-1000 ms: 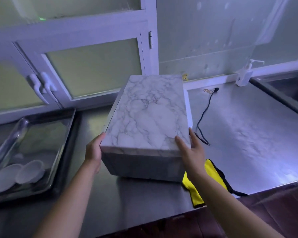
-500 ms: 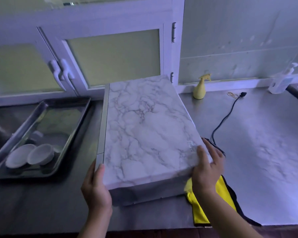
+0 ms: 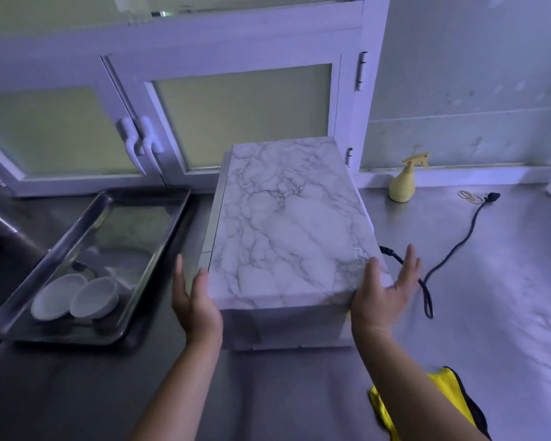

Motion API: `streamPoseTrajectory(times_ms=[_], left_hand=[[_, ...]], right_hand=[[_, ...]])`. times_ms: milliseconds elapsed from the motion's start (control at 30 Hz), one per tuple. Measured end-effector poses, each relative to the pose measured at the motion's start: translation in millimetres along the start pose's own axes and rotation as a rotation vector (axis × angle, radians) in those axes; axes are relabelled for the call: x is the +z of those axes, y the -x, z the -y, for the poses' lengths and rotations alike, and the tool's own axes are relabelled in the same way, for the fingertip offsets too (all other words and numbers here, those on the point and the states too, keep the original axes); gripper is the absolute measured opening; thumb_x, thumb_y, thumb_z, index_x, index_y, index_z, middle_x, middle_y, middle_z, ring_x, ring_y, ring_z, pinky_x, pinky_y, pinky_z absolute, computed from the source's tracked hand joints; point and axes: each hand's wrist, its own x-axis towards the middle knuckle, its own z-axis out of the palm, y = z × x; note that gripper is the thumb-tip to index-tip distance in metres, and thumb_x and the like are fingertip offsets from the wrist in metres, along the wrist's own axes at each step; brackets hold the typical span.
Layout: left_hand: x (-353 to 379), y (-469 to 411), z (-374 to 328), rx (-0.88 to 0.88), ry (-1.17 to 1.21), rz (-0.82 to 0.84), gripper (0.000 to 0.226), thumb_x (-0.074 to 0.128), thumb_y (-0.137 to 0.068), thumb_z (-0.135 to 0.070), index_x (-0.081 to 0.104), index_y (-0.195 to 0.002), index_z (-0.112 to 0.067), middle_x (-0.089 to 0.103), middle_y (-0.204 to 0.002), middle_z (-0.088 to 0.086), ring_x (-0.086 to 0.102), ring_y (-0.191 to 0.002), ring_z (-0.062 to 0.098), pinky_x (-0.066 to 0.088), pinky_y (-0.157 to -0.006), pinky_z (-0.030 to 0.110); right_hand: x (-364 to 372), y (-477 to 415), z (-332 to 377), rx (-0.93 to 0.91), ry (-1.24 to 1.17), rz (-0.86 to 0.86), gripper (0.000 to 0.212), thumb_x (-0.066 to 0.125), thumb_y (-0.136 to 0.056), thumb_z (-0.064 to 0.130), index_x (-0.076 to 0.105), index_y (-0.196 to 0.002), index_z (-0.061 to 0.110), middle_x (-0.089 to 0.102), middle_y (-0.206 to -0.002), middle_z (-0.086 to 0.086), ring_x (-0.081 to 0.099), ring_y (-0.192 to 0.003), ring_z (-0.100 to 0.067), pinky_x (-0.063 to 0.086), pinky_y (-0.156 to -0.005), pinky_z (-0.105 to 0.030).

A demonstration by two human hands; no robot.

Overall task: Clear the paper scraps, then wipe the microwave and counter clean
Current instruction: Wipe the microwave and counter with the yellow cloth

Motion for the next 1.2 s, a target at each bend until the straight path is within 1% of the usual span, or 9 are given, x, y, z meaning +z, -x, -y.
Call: streamPoseTrajectory(times_ms=[133, 300, 433, 533, 700, 800, 933, 1067, 1200], left_hand=[[12, -32, 1, -0.002, -0.055, 0.011, 0.066, 0.054, -0.081, -0.034, 0.048, -0.146, -0.025, 0.045, -0.151, -0.008, 0.041, -0.139, 0.009, 0.033, -0.117, 0.039], [16, -54, -1, -0.014, -0.172, 0.098, 0.064, 0.05, -0.083, -0.042, 0.049, -0.145, -0.027, 0.039, -0.156, -0.001, 0.034, -0.144, 0.013, 0.027, -0.12, 0.042], [12, -60, -9, -0.012, -0.395, 0.193, 0.07, 0.043, -0.081, -0.05, 0.048, -0.146, -0.025, 0.039, -0.156, 0.003, 0.029, -0.146, 0.019, 0.018, -0.12, 0.046], [2, -62, -22, -0.041, -0.658, 0.228, 0.074, 0.047, -0.087, -0.058, 0.033, -0.154, -0.029, 0.026, -0.162, 0.011, 0.022, -0.148, 0.029, 0.017, -0.119, 0.051], [-28, -28, -38, 0.376, -0.741, 0.353, 0.084, 0.049, -0.082, -0.055, 0.028, -0.156, -0.021, 0.017, -0.163, 0.019, 0.016, -0.15, 0.033, 0.014, -0.119, 0.051], [-46, 11, -26, 0.535, -0.691, 0.427, 0.082, 0.054, -0.078, -0.044, 0.035, -0.152, -0.012, 0.022, -0.159, 0.026, 0.022, -0.147, 0.038, 0.02, -0.116, 0.051], [-76, 67, 23, 0.588, -0.781, 0.677, 0.079, 0.065, -0.076, -0.021, 0.04, -0.15, -0.013, 0.024, -0.16, 0.022, 0.025, -0.147, 0.037, 0.026, -0.115, 0.052], [-110, 107, 77, 0.37, -1.194, 1.004, 0.086, 0.068, -0.083, -0.029, 0.023, -0.156, -0.028, 0.005, -0.166, 0.008, 0.011, -0.152, 0.033, 0.023, -0.119, 0.045], [-135, 131, 100, 0.124, -1.479, 1.076, 0.088, 0.059, -0.086, -0.044, 0.006, -0.156, -0.041, -0.004, -0.166, 0.003, 0.002, -0.153, 0.027, 0.017, -0.12, 0.036]], right_hand=[[28, -2, -4, 0.028, -0.036, -0.02, 0.068, 0.056, -0.078, 0.043, 0.048, -0.145, 0.035, 0.036, -0.15, 0.02, 0.029, -0.137, 0.013, 0.02, -0.11, -0.011], [47, -7, 1, 0.034, -0.035, -0.022, 0.071, 0.054, -0.076, 0.043, 0.046, -0.146, 0.03, 0.04, -0.149, 0.018, 0.035, -0.14, 0.001, 0.026, -0.12, -0.031], [39, -5, 13, 0.046, 0.073, 0.075, 0.071, 0.056, -0.083, 0.041, 0.035, -0.15, 0.036, 0.037, -0.156, 0.015, 0.036, -0.141, -0.002, 0.028, -0.12, -0.038], [16, -1, 22, 0.034, 0.203, 0.215, 0.077, 0.062, -0.088, 0.05, 0.019, -0.153, 0.047, 0.02, -0.162, 0.018, 0.026, -0.138, 0.005, 0.026, -0.118, -0.033], [-75, 15, -2, -0.216, 0.542, 0.263, 0.069, 0.063, -0.094, 0.045, 0.029, -0.153, 0.035, 0.024, -0.161, 0.005, 0.021, -0.149, -0.013, 0.022, -0.118, -0.038], [-147, 21, -40, -0.011, 0.92, 0.285, 0.075, 0.069, -0.089, 0.043, 0.033, -0.152, 0.025, 0.026, -0.16, -0.007, 0.027, -0.146, -0.03, 0.027, -0.115, -0.051], [-229, 20, -75, 0.404, 1.178, 0.255, 0.082, 0.07, -0.084, 0.049, 0.031, -0.15, 0.021, 0.033, -0.155, -0.01, 0.031, -0.141, -0.035, 0.031, -0.111, -0.049], [-270, 16, -99, 0.475, 1.292, 0.326, 0.085, 0.071, -0.082, 0.052, 0.032, -0.149, 0.017, 0.036, -0.153, -0.007, 0.028, -0.141, -0.034, 0.031, -0.111, -0.051], [-268, 7, -106, 0.482, 1.367, 0.271, 0.078, 0.075, -0.073, 0.059, 0.043, -0.134, 0.021, 0.049, -0.14, -0.012, 0.037, -0.135, -0.035, 0.029, -0.109, -0.05]])
